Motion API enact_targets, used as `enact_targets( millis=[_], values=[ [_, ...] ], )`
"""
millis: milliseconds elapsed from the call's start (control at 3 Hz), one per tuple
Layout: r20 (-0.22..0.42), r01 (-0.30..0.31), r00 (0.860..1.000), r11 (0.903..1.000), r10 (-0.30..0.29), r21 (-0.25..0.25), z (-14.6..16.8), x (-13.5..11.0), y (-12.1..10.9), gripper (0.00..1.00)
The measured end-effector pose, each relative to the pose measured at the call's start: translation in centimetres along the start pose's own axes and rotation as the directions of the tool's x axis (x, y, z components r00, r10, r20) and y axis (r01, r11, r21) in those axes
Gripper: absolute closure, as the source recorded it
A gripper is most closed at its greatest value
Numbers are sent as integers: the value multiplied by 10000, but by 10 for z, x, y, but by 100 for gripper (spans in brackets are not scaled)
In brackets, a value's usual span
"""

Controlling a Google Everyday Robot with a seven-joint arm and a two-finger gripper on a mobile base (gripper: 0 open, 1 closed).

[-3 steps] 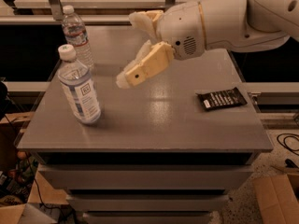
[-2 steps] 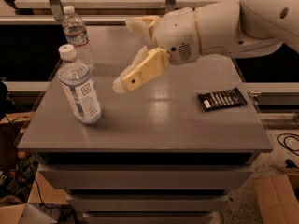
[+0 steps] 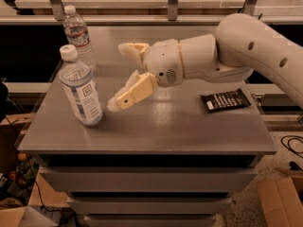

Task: Pick blue plastic bottle

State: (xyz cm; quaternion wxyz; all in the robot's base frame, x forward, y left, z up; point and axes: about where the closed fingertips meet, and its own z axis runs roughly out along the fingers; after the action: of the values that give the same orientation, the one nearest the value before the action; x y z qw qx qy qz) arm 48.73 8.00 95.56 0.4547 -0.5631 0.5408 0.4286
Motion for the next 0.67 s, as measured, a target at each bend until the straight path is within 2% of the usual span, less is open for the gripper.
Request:
enact_targets(
  millis=[333,667],
  values=[
    [380,-199,9991,9991,213,-373,22,19,-5,0],
    [946,-71,9954,9969,145,-780,52,22,-6,0]
  ],
)
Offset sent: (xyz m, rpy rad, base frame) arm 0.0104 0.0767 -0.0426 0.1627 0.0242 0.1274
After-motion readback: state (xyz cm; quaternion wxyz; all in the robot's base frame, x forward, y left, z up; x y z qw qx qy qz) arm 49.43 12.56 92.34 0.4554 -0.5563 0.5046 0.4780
